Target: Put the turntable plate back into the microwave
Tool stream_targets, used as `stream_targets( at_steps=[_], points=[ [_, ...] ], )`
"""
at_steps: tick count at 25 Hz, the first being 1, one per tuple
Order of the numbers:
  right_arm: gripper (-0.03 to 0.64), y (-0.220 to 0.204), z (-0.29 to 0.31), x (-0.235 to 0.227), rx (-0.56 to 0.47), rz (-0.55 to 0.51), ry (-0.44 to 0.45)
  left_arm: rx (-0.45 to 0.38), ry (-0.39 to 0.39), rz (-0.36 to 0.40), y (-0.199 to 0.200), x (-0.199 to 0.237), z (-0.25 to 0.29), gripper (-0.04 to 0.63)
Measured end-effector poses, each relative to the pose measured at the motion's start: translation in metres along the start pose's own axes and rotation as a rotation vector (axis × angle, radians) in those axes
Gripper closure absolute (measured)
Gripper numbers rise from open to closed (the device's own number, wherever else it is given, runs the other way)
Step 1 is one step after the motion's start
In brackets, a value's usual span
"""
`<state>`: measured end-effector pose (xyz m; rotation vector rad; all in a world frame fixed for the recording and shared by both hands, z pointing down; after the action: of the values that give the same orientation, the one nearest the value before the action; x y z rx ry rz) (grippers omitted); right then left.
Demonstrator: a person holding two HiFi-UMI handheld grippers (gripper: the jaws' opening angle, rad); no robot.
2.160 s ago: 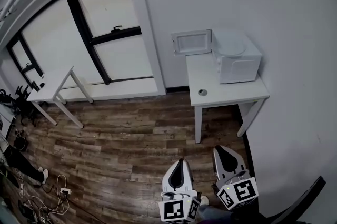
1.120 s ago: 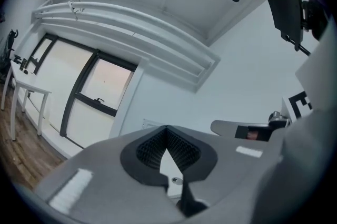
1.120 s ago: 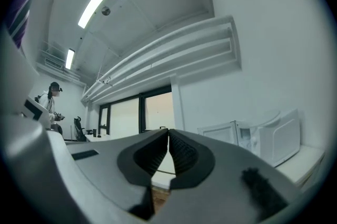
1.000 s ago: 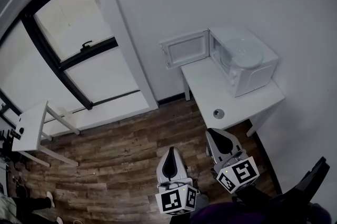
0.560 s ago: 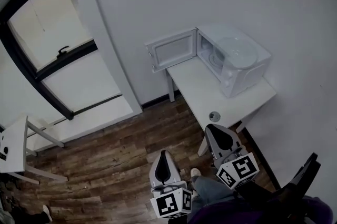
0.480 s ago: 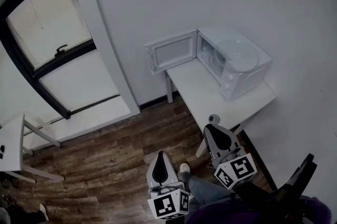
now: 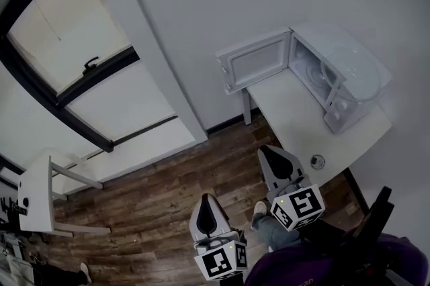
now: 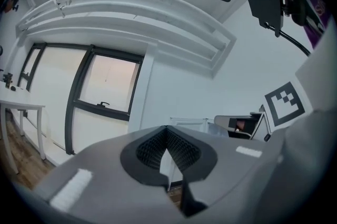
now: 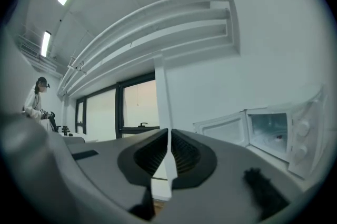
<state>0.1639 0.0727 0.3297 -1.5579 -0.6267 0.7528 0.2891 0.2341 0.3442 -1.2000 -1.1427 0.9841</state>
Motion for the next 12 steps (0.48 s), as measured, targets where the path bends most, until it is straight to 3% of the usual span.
stream_targets(
  at_steps=[8,12],
  points=[
    [0.606,-0.01,0.075,-0.087,0.101,0.019,-0.192,0.05,-0.177,0.082,0.011,-0.01,0.15,0.591],
    [0.606,-0.013,0.079,-0.129,0.132,0.036,-0.301,0.101,-0.25,0.035,0.003,-0.026,0.2,0.591]
  ],
)
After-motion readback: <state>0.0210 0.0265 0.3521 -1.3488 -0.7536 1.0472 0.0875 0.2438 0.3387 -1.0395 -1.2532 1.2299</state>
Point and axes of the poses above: the fingertips, and each gripper's own axes: z forward along the fingers, x to its left, y out of its top, the point moved 7 cm from there along -z, backward along the fingers, and after that the axes turned 1 degree about -z, right-handed, at the moved point
